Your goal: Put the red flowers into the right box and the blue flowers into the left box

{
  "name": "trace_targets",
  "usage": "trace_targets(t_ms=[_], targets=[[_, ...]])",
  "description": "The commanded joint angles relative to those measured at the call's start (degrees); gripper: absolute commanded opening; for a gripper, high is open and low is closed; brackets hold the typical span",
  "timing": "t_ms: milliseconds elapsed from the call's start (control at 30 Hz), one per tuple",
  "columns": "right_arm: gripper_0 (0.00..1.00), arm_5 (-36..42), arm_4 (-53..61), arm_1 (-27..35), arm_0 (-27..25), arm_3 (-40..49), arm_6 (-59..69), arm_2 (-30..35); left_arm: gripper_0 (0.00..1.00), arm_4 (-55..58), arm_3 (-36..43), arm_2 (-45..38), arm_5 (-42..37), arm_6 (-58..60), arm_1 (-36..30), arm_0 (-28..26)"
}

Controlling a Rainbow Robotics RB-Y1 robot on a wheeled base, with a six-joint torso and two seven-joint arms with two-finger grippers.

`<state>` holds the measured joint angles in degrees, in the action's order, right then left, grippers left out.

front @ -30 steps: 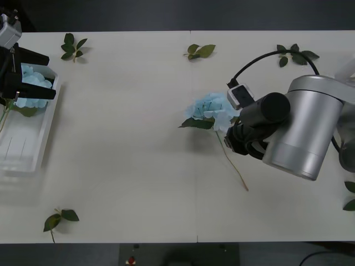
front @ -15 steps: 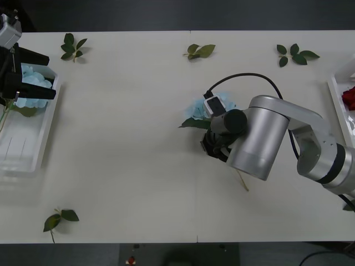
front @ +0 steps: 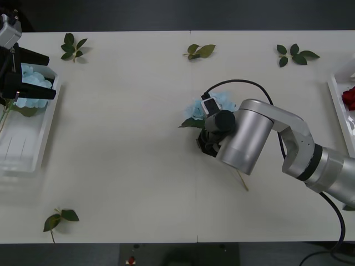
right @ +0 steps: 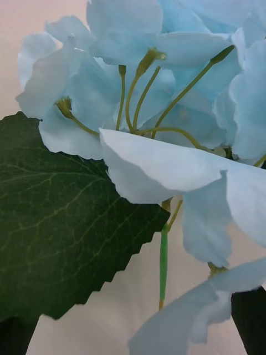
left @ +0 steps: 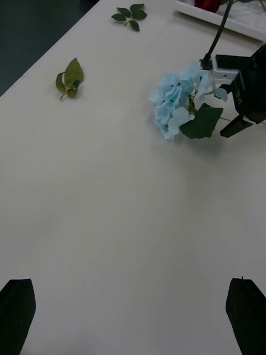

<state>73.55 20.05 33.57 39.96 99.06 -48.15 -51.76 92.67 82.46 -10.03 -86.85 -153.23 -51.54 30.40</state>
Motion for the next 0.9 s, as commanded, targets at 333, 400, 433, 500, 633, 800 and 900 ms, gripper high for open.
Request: trace_targets(t_ms=[333,400,433,500,633,800,900], targets=[[1.00,-4.8,-0.8,-2.4,1.8,-5.5,-3.5,0.8,1.00,0.0,0.8,0.0,0.5,-1.8,-1.6,0.0],[0.96,-5.3,-0.8,-2.5,1.8,-5.8,-3.7,0.8,1.00,0.0,0.8,0.0,0.5,-1.8,-1.6,0.0],[0.93,-5.3,-0.8,-2.6,1.8,-6.2,-3.8,0.8,1.00,0.0,0.8,0.0,0.5,-1.8,-1.6,0.0],[0.89,-5.6,-0.8,-2.7,1.8,-6.5,-4.0,0.8,1.00,0.0,0.8,0.0,0.5,-1.8,-1.6,0.0],[0.82,-6.1,-0.8,-3.2,1.7,-7.4,-4.4,0.8,1.00,0.0,0.8,0.0,0.5,-1.8,-1.6,0.0],[0.77,-7.9,-0.9,-3.8,1.8,-9.6,-4.9,0.8,1.00,0.0,0.8,0.0,0.5,-1.8,-1.6,0.0],[0.74,-8.2,-1.1,-4.0,1.8,-9.9,-5.3,0.8,1.00,0.0,0.8,0.0,0.5,-1.8,-1.6,0.0]])
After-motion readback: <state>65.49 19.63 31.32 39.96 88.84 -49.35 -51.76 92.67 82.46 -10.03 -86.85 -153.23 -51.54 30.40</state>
